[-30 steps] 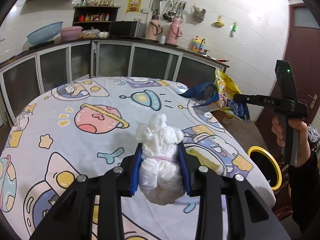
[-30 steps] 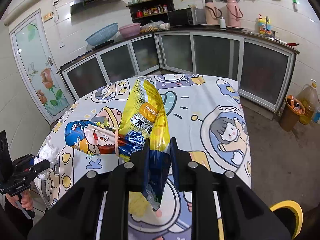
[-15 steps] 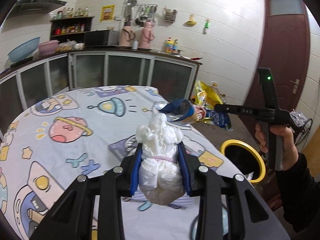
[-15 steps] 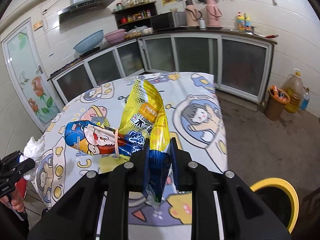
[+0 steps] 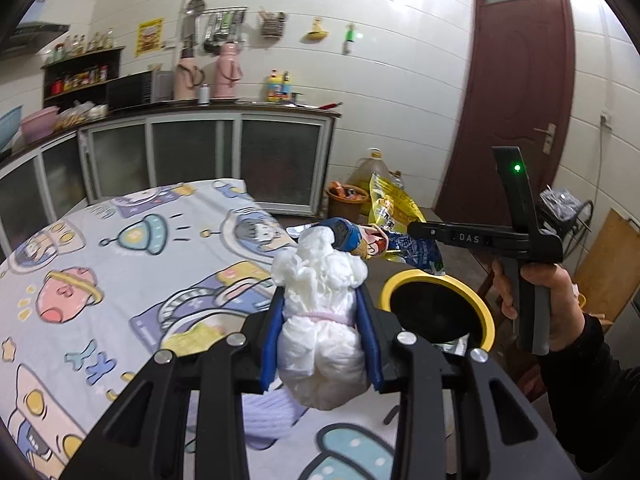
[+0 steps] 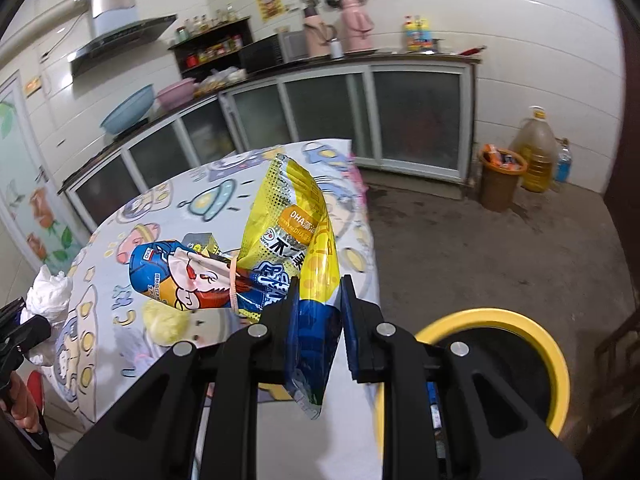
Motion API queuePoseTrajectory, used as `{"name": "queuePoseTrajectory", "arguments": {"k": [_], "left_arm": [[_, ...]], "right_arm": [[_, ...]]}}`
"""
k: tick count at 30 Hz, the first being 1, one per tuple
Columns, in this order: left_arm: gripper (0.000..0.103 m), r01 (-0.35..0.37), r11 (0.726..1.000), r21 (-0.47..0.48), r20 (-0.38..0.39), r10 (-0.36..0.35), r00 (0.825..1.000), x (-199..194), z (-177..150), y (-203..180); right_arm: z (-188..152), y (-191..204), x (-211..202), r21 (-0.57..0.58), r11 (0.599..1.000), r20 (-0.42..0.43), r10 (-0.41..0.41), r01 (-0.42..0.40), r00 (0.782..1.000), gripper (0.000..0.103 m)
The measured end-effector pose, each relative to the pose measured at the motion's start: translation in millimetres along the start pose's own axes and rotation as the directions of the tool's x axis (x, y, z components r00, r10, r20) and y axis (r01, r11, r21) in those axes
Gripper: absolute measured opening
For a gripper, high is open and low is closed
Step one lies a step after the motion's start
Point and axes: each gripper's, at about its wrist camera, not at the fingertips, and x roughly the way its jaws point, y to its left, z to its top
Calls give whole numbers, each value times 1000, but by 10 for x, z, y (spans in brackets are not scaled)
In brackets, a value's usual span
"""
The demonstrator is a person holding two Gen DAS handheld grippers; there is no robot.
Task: Collect trash
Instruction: 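Carry the diaper bundle and yellow snack bags over to the bin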
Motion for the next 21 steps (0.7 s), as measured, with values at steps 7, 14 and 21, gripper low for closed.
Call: {"name": "queuePoseTrajectory", "arguments": {"k": [7,14,21], "left_arm": [[32,38,997,71,-20,-36,999,315,107,-341],[32,86,990,116,-45,-81,996,633,184,-647],[32,125,979,161,-67,-116,991,915,213,-977]], "right_arm": [[-160,-498,-198,75,993,15,-94,92,995,19],[-376,-930,-370,141,973,18,-187,182,982,19],[-569,-1246,-480,176,936,20,-313,304,950,19]]}}
